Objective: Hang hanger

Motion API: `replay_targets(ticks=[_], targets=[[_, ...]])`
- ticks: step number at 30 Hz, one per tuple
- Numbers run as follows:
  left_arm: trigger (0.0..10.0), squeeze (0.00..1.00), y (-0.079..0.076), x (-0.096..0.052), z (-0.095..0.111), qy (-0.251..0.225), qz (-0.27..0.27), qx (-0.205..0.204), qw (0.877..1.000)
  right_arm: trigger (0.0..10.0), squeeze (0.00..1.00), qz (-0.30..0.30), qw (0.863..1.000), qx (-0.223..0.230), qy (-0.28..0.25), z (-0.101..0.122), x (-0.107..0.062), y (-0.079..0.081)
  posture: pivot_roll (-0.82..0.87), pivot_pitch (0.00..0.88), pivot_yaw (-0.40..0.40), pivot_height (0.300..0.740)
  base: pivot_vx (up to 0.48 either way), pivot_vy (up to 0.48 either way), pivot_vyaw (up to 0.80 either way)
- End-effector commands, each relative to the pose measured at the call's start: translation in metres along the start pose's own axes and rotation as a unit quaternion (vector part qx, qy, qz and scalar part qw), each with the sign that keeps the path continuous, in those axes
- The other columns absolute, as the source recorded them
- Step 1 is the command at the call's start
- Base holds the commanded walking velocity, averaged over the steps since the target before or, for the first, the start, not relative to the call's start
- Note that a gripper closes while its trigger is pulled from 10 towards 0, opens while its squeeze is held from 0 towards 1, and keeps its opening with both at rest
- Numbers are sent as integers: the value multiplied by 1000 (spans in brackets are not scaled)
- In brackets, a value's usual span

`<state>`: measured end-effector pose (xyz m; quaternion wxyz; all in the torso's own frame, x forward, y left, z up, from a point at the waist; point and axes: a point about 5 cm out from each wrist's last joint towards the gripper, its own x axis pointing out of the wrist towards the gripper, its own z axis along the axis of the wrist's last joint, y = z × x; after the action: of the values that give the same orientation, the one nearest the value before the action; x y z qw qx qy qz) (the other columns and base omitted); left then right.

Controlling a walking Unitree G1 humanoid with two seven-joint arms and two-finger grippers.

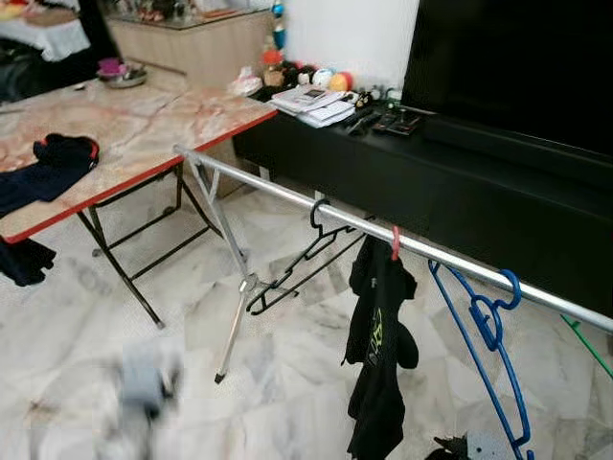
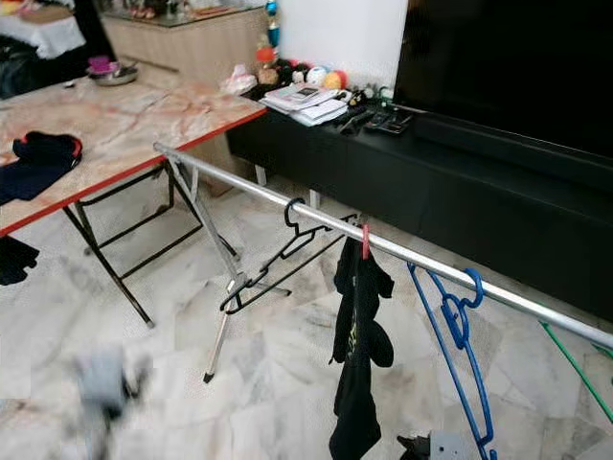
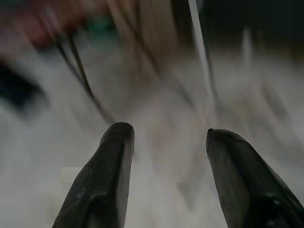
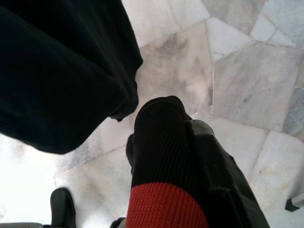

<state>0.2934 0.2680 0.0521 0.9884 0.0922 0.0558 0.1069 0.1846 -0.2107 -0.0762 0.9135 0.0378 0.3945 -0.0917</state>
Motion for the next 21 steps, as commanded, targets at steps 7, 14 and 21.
replay_targets(ticks=[7, 14, 21], targets=[[10000, 0, -13, -13, 1, -34, -35, -23, 999, 10000, 0, -2, 1000, 6, -14, 2, 0, 1, 100, 30, 25, 740, 0, 0, 0], [10000, 0, -26, -17, 17, -67, -57, -33, 996, 10000, 0, 5, 996, 37, -87, 12, -3, 4, 67, 24, 37, 740, 0, 0, 0], [10000, 0, -36, -13, 23, -62, -76, -37, 994, 10000, 0, 33, 978, 31, -206, 31, -18, -2, 17, 26, 59, 740, 0, 0, 0]])
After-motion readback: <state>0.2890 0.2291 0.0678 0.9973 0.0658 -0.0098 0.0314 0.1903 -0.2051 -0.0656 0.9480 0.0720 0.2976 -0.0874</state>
